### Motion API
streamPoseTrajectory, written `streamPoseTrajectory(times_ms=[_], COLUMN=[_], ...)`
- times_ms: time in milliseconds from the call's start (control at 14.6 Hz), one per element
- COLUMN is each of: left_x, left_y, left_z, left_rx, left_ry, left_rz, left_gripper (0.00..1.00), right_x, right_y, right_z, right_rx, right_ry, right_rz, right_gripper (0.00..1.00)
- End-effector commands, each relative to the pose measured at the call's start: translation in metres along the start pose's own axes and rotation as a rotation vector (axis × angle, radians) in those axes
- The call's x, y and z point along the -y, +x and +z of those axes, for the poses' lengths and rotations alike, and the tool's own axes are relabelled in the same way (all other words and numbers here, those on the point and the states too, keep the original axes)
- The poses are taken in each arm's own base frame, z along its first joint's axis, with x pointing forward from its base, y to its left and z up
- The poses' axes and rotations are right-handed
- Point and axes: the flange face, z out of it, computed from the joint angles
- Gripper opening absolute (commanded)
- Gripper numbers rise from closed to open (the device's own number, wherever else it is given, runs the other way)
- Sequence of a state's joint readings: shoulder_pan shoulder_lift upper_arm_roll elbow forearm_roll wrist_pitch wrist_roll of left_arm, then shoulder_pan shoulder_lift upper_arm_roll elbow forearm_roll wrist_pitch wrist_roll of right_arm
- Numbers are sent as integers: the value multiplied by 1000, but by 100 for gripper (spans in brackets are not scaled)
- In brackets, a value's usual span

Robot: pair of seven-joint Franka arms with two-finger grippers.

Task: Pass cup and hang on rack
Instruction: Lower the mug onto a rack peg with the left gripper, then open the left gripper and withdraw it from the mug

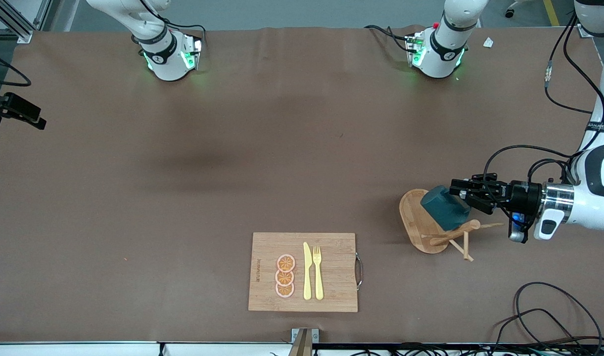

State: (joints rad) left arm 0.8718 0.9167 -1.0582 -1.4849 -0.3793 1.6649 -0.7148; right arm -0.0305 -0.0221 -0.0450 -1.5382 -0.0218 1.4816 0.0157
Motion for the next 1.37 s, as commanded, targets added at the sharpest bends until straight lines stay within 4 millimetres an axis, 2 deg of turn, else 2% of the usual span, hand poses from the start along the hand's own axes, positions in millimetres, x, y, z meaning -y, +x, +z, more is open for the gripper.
streamPoseTrajectory(times_ms=[0,68,274,479,616,821,958,1163,1300], left_x=[-7,-9,-33,-45,-54,-71,-79,-88,-90], left_y=[-11,-17,-50,-84,-109,-160,-184,-208,-211], left_z=[-3,-6,-12,-25,-26,-25,-21,-11,-9], left_rx=[3,-9,-45,-78,-132,-282,-351,-447,-476], left_ry=[2,6,17,68,143,267,325,412,438], left_rz=[1,3,-50,-78,-46,60,123,201,233], left_gripper=[94,100,100,100,100,100,100,100,100], right_x=[-1,-1,-1,-1,-1,-1,-1,-2,-2], right_y=[-8,-8,-8,-8,-8,-8,-8,-8,-8], right_z=[-4,-4,-4,-4,-4,-4,-4,-5,-4], right_rx=[-5,-5,-5,-4,-4,-4,-4,-7,-5], right_ry=[5,5,5,5,5,5,5,5,5], right_rz=[8,8,8,8,8,8,7,8,8], right_gripper=[100,100,100,100,100,100,100,100,100])
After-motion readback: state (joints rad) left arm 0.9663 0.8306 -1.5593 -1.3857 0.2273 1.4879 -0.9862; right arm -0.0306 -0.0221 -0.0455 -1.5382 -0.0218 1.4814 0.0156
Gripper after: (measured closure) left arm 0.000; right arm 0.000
